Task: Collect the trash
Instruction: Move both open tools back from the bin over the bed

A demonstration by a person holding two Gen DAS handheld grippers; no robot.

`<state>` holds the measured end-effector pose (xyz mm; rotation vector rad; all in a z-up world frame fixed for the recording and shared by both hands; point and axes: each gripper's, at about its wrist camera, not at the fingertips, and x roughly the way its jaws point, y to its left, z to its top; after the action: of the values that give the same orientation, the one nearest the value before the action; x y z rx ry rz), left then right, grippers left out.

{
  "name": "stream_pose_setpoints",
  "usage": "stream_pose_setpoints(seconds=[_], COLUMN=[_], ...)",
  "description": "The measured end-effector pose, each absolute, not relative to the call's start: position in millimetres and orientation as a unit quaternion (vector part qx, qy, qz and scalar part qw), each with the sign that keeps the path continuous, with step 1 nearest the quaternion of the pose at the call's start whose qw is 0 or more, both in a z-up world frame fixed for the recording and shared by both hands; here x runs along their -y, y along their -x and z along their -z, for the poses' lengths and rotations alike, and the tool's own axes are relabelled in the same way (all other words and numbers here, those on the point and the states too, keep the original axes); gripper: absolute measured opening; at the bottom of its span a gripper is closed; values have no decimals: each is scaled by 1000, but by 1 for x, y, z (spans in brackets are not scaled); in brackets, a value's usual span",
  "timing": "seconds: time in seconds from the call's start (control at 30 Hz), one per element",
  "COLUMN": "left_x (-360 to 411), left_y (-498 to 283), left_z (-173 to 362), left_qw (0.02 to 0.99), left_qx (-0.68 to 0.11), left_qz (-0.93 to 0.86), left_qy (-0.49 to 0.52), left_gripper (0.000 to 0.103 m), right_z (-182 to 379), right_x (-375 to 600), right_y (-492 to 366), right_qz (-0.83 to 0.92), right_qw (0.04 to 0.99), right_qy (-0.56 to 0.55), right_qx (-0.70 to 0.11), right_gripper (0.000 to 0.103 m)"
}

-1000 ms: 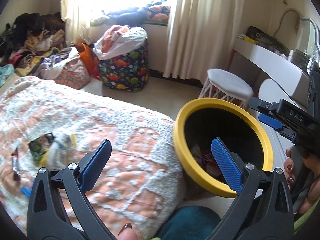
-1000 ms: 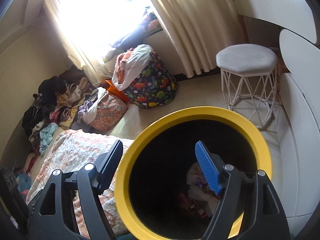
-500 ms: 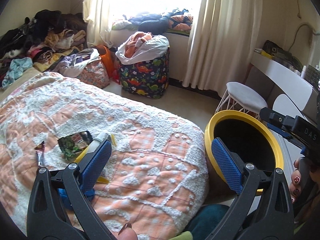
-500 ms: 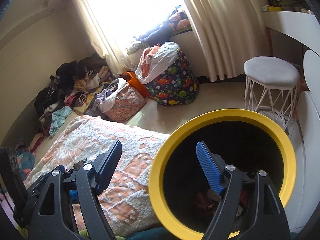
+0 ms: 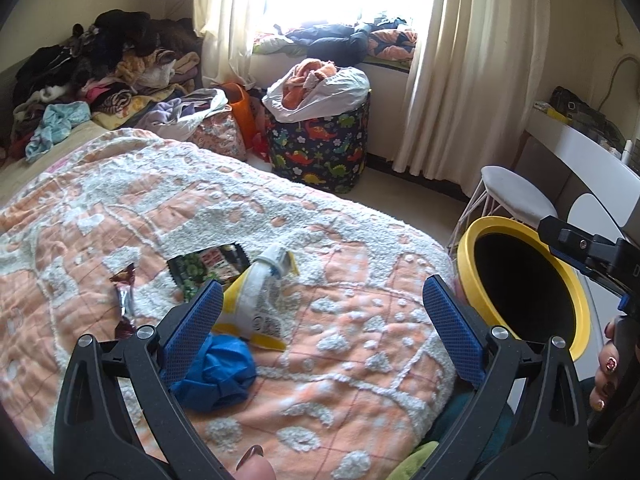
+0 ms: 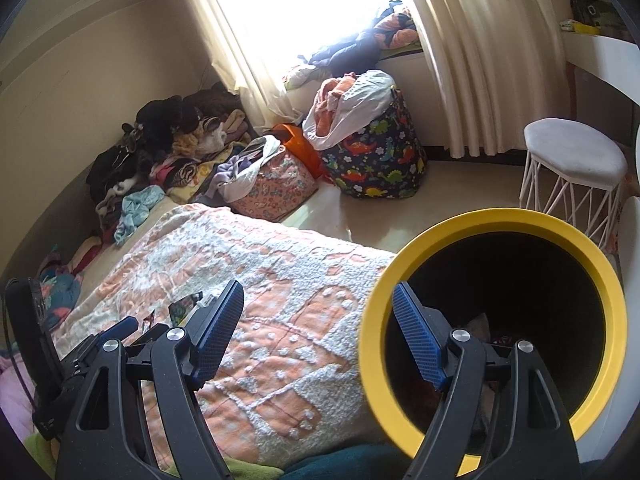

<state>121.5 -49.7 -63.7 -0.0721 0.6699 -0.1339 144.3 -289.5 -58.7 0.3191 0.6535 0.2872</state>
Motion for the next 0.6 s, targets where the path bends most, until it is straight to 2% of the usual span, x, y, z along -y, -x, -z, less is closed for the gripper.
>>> stream_pose_setpoints(seconds=[0.6], left_x=[-6], left_y=[-119], left_z=[98], left_qw=[918], left_qx=[-391], left_qz=[5], left_qy=[61], left_gripper=[92], right_z=[59], right_x=[214], right_y=[-176], right_qz=[-206], right_qw=[901], right_qy=[-132], right_qx=[-359], right_gripper=[77])
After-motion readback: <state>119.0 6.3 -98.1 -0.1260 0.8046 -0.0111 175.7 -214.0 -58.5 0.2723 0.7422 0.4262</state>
